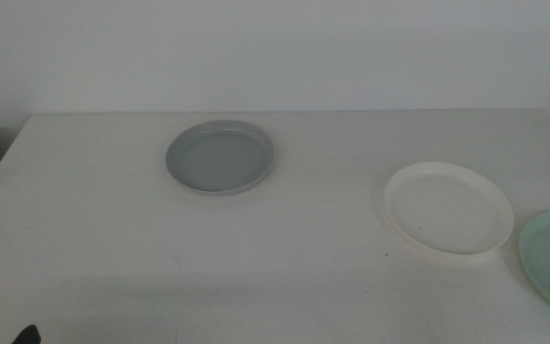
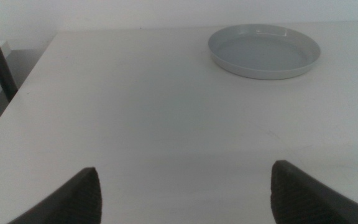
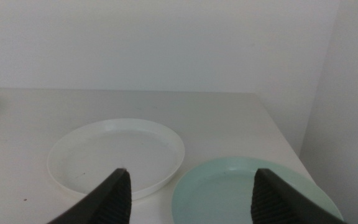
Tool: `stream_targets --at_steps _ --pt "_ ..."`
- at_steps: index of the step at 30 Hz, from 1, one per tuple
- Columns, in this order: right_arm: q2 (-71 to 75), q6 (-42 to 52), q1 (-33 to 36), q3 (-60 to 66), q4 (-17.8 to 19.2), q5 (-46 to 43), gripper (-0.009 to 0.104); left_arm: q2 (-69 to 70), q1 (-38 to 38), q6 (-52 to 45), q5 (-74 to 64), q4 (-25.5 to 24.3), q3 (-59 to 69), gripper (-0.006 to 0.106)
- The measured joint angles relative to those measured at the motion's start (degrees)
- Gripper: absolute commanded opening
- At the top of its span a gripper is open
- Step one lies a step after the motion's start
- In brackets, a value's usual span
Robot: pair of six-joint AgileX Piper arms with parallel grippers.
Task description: Stack the three bowls on top of each other.
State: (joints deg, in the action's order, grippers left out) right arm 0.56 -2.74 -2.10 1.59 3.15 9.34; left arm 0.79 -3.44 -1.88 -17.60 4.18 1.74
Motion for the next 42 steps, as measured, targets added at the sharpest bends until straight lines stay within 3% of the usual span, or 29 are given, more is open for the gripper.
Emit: stream_targets --at_steps 11,17,27,42 --pt "0.0 0.0 0.0 -0.7 -1.3 2.2 0.050 0.0 0.0 0.0 0.0 0.0 0.0 0.105" --pt "-1.6 0.0 0.0 -8.6 -0.5 10.2 0.050 0.0 0.0 0.0 0.0 0.0 0.0 0.105" --pt "-16.3 0.0 0.0 -23.5 1.1 15.1 0.050 0.0 0.0 0.0 0.0 0.0 0.0 0.105" --pt "-42.6 -1.1 0.0 -54.1 0.6 47.4 0.050 0.0 0.0 0.0 0.0 0.0 0.0 0.105"
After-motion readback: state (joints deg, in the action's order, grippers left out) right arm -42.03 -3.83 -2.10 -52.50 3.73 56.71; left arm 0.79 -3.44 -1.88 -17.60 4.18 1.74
